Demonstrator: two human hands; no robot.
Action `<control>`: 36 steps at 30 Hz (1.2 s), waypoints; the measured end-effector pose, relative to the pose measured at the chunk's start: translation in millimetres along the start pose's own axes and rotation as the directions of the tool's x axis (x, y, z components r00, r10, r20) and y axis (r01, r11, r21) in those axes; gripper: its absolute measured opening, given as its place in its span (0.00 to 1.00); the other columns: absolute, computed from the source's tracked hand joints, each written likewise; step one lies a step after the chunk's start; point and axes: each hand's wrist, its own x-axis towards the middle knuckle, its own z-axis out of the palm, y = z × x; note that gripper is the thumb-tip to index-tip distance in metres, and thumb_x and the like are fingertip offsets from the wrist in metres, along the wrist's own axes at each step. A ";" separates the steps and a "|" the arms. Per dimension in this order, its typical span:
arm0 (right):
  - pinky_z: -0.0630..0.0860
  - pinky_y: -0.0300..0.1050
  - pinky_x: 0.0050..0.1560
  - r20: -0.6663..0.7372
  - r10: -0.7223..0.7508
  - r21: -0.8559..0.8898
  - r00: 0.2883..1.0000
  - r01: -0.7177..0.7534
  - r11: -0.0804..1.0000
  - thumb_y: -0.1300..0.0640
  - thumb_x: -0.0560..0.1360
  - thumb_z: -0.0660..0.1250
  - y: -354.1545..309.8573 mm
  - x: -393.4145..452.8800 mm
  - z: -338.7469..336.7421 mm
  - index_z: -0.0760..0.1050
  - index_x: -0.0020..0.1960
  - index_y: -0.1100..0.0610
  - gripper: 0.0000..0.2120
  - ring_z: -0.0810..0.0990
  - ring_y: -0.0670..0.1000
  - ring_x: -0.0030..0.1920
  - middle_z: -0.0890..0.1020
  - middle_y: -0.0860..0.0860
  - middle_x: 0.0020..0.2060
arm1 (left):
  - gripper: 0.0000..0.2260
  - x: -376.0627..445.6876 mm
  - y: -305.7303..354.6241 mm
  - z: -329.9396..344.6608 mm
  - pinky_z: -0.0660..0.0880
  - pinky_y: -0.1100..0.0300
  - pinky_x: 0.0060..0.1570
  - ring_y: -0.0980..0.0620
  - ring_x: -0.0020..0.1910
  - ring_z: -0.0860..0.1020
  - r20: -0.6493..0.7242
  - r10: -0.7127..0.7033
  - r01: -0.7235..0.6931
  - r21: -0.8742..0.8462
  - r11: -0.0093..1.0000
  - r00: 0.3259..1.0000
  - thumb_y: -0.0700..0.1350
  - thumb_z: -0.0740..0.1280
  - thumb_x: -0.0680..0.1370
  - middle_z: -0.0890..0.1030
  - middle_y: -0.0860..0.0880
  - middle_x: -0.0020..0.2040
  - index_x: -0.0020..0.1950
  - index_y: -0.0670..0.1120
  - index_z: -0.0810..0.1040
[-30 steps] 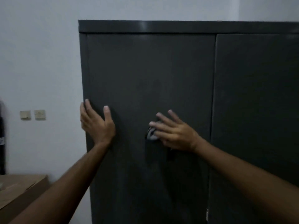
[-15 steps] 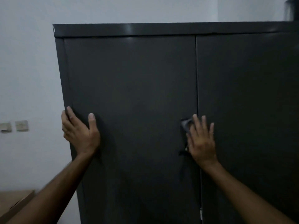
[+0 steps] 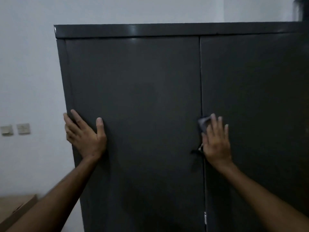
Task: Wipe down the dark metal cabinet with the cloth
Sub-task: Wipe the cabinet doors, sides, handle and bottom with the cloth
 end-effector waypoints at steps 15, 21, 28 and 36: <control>0.58 0.70 0.76 -0.070 -0.299 -0.014 0.952 0.299 0.954 0.54 0.84 0.57 7.9 9.9 12.4 0.74 0.70 0.65 0.21 0.61 0.64 0.79 0.65 0.61 0.78 | 0.44 3.6 0.0 -16.3 0.56 0.34 0.78 0.36 0.82 0.54 0.084 0.040 -0.038 -0.027 0.999 0.996 0.67 0.60 0.79 0.49 0.42 0.85 0.86 0.46 0.47; 0.50 0.66 0.79 -0.134 0.405 0.204 0.905 -0.375 0.905 0.49 0.84 0.50 -30.1 125.9 -8.5 0.68 0.75 0.62 0.25 0.51 0.63 0.81 0.57 0.58 0.81 | 0.44 1.3 -3.0 -16.4 0.56 0.34 0.78 0.36 0.82 0.53 0.084 0.063 -0.064 0.005 0.998 0.994 0.68 0.57 0.80 0.48 0.42 0.85 0.86 0.46 0.45; 0.61 0.72 0.74 -0.075 -0.437 0.036 0.896 0.440 0.897 0.56 0.81 0.66 -78.6 32.8 13.6 0.74 0.71 0.62 0.21 0.60 0.66 0.79 0.65 0.59 0.78 | 0.44 6.0 2.2 -20.1 0.61 0.36 0.75 0.37 0.78 0.60 0.062 0.027 -0.022 -0.071 0.997 0.998 0.67 0.63 0.77 0.57 0.40 0.81 0.84 0.46 0.52; 0.51 0.70 0.78 -0.102 -0.145 0.186 0.984 0.162 0.969 0.51 0.83 0.60 -194.4 100.3 9.4 0.71 0.74 0.59 0.22 0.54 0.65 0.81 0.61 0.57 0.80 | 0.30 27.2 -19.2 -67.2 0.68 0.43 0.77 0.46 0.76 0.69 0.282 0.010 0.139 -0.501 0.854 0.959 0.59 0.57 0.82 0.69 0.45 0.77 0.81 0.46 0.65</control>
